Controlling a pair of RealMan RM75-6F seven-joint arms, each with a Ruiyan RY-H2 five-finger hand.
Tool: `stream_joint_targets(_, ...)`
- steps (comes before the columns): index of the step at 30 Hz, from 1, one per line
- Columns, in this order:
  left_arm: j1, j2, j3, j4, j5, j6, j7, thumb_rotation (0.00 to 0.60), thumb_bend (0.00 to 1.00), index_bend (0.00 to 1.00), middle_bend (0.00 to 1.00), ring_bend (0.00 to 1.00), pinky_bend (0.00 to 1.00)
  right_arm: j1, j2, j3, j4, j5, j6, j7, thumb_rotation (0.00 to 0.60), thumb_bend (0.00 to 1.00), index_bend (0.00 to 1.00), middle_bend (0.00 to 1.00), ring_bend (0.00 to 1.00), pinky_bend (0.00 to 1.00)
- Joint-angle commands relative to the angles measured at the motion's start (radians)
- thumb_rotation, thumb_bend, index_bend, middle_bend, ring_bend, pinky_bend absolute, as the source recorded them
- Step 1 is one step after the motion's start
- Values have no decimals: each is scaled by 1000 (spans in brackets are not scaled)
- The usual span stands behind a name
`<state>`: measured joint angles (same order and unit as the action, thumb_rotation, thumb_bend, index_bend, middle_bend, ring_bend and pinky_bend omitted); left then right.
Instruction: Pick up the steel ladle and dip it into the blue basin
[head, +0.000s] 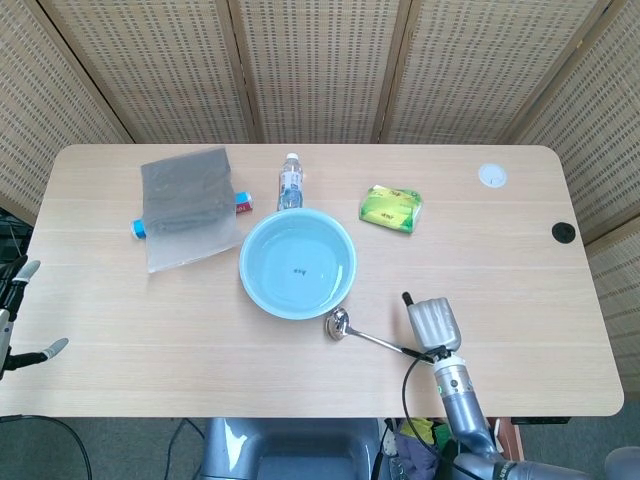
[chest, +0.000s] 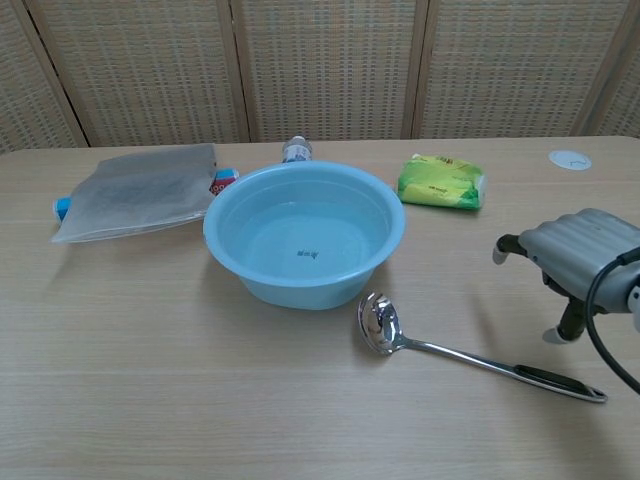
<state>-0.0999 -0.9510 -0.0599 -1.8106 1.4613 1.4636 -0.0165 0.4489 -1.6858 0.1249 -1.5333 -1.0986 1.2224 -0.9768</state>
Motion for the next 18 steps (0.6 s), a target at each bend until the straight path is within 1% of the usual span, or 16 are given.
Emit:
stream_joint_targets(1,-1,1,1,-1,3,-1,0,600,0,0,0,0,0,-18,45,-51,-112,3,1,-21,600,0,241,958,894,1000)
stream_joint_targets(5,0,2,1,-3,6,3,-2,600,0,0,0,0,0,-21,45,-96,-132,-1,-5,-58,600,0,241,958,894,1000)
stream_joint_targets(9,0,2,1,-1,4,1,-4,600,0,0,0,0,0,-20,22,-116,-105,-5,-8,-68,600,0,241,958,894,1000)
stream_joint_targets(13,-1,2,0,2,0,-1,-7,600,0,0,0,0,0,-19,-1,-118,-66,-4,-8,-63,600,0,241,958,894,1000)
stream_joint_targets(18,-2,1,0,3,-3,-4,-4,600,0,0,0,0,0,-8,-21,-100,-8,20,-16,-59,600,0,241,958,894,1000)
